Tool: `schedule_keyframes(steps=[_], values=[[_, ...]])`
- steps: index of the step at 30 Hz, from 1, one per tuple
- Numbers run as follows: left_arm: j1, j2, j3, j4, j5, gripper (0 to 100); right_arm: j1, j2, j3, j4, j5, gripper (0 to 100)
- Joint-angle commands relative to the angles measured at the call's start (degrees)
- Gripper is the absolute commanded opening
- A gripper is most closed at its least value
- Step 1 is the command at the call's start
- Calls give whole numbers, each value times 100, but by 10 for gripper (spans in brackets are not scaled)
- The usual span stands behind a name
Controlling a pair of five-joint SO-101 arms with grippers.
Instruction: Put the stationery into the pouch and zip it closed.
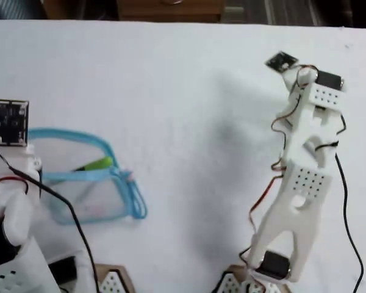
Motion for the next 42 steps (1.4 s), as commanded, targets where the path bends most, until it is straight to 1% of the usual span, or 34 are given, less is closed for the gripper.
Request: schedule_keyframes(steps=[1, 2, 4, 7, 8, 11, 12, 14, 15, 18, 22, 24, 26, 27, 30, 31, 33, 35, 38, 40, 42], values=[[-57, 224, 1160, 202, 62, 23, 57, 189, -299, 479, 18, 279], [-57, 224, 1152, 202, 62, 23, 57, 312, -299, 567, 9, 269], [-57, 224, 1152, 202, 44, 23, 57, 567, -352, 637, 0, 207], [-75, 224, 1152, 202, 35, 23, 57, 813, -360, 576, 0, 45], [-75, 224, 1152, 202, 35, 23, 48, 848, -360, 505, 0, 5], [-75, 224, 1152, 202, 35, 23, 48, 848, -360, 391, 0, 66], [-75, 224, 1152, 202, 35, 23, 48, 831, -378, 382, 0, 58], [-75, 224, 1152, 202, 35, 23, 48, 760, -642, 382, -18, 11], [-66, 224, 1152, 202, 35, 23, 48, 708, -826, 382, -62, 17], [-57, 224, 1143, 202, 35, 23, 22, 549, -1609, 523, -457, 16], [-57, 224, 1143, 202, 35, 23, -92, 277, -2945, 1068, -1143, 17], [-57, 224, 1134, 202, 44, 23, -154, 92, -3587, 1086, -1670, 17], [-57, 224, 1134, 202, 44, 23, -224, -312, -3596, 1077, -2330, 17], [-57, 224, 1143, 202, 35, 23, -268, -620, -3516, 1086, -2804, 17], [-75, 224, 1152, 202, 35, 23, -418, -1525, -3516, 1086, -4677, 17], [-75, 224, 1152, 202, 35, 23, -488, -1833, -3543, 1086, -5187, 17], [-66, 224, 1152, 202, 35, 23, -725, -2475, -3552, 1086, -5978, 17], [-57, 224, 1152, 185, 35, 23, -1095, -3090, -3525, 1086, -6462, 17], [-57, 224, 1152, 158, 26, 23, -1921, -3934, -3525, 1086, -6971, 17], [-57, 224, 1152, 158, 26, 23, -2615, -4444, -3569, 1086, -7349, 17], [-57, 224, 1152, 158, 18, 23, -3442, -4892, -3525, 1086, -7552, 17]])
